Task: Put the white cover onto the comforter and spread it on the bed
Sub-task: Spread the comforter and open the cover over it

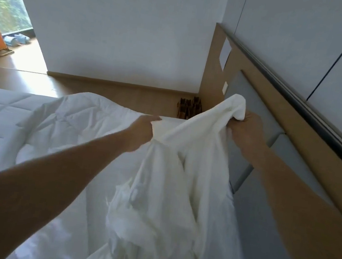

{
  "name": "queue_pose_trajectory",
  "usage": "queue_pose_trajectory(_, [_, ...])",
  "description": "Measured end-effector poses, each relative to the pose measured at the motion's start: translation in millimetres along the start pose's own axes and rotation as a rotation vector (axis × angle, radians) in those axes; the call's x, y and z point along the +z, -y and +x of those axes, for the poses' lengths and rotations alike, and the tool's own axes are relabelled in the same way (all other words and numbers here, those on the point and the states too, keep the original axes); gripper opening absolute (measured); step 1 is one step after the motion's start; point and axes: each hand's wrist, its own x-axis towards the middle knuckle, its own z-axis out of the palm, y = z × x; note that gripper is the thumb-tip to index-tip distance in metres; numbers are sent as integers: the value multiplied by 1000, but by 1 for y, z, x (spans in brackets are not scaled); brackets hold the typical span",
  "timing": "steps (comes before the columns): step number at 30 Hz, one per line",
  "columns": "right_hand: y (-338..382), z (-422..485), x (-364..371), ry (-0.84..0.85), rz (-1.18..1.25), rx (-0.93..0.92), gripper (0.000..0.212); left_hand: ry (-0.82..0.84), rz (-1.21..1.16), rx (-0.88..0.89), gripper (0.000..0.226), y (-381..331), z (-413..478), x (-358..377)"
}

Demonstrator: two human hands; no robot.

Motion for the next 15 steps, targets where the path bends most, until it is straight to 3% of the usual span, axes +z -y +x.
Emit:
queue_pose_trajectory(4, [-21, -3, -3, -18, -188, 76, 23, -175, -143, 99, 26, -103, 16, -30])
queue_pose_trajectory(8, [-15, -5, -16, -14, -203, 82, 35, -320, -112, 217, 24, -132, 18, -42])
queue_pose_trajectory(11, [-7, -20, -5, 119, -156, 88, 37, -204, -263, 137, 33, -136, 4, -18])
queue_pose_trajectory(15, [-7, -33, 15, 262, 115, 51, 21, -46, -288, 132, 35, -138, -1, 15])
